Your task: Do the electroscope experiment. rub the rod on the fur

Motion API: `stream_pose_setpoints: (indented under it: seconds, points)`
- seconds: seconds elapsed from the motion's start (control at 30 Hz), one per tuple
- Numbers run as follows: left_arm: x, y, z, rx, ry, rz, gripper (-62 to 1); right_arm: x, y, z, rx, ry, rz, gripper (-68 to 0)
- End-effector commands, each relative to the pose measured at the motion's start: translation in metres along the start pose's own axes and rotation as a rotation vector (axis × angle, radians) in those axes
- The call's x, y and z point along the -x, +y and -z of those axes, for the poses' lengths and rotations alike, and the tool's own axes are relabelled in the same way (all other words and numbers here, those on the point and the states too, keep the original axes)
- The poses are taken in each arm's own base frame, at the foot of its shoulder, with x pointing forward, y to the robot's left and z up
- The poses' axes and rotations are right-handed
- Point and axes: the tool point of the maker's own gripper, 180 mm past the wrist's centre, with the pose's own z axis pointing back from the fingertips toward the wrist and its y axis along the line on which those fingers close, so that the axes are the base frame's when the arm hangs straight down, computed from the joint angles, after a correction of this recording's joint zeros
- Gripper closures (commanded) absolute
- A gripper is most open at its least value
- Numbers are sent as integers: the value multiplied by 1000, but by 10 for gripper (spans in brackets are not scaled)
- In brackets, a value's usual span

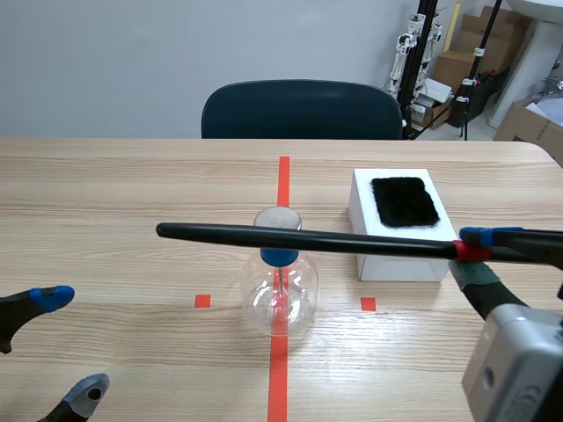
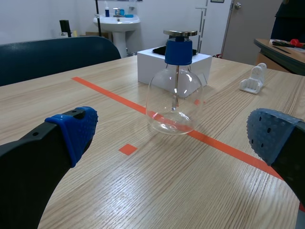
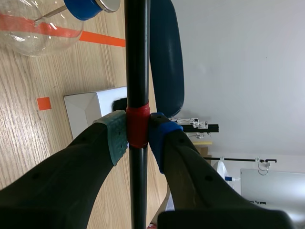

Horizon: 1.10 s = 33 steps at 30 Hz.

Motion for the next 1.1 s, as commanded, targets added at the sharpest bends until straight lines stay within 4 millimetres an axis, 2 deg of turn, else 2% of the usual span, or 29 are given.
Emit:
stream_pose_setpoints:
  seconds: [0.0, 1.07]
  points:
    - [-7, 6, -1, -8, -21, 18, -623, -2, -9, 1, 30, -15, -12, -68]
    - [-7, 6, -1, -8, -21, 18, -623, -2, -9, 2, 29, -17, 16, -50]
